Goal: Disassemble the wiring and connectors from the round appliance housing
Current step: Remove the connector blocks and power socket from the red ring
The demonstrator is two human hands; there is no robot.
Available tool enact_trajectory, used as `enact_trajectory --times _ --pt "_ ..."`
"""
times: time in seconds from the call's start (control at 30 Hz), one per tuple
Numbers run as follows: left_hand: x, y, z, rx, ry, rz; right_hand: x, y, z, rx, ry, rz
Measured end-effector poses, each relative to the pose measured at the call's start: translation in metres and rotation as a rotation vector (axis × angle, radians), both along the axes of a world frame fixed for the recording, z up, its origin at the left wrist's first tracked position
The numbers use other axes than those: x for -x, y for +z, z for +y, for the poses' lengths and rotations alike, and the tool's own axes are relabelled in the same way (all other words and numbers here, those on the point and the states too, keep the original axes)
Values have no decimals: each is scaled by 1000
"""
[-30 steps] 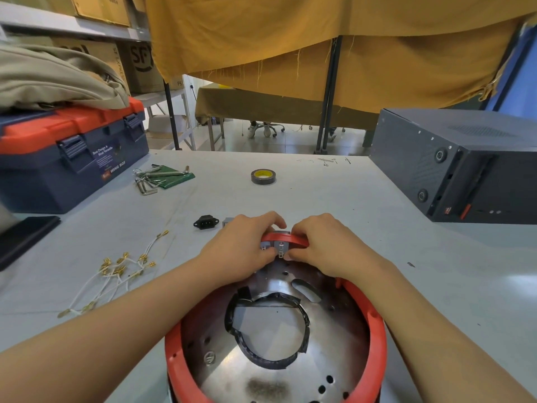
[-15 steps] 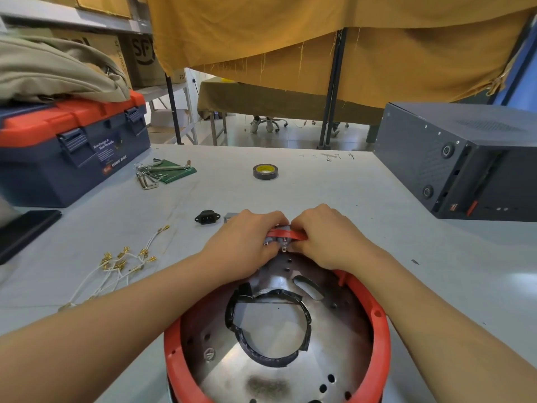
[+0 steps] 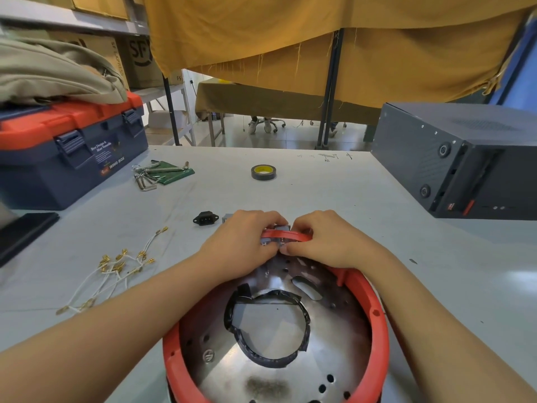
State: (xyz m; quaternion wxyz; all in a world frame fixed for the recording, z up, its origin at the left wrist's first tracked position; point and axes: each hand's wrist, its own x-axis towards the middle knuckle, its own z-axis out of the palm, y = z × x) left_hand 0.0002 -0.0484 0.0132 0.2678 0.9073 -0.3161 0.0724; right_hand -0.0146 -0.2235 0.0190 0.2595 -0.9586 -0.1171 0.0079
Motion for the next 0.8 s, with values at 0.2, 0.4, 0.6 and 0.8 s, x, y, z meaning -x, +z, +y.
enact_trajectory --times 0.2,0.4,0.6,0.8 --pt "-2 -2 -1 4 5 -26 -1 -6 -10 -350 -114 -18" --pt "0 -1 -1 4 10 -13 -5 -11 -9 -628 -35 214" --pt "0 -2 -2 -17 80 44 -8 -16 -10 -783 -44 309" --pt "0 -3 -3 -68 114 -12 -11 -18 -9 -933 -79 320"
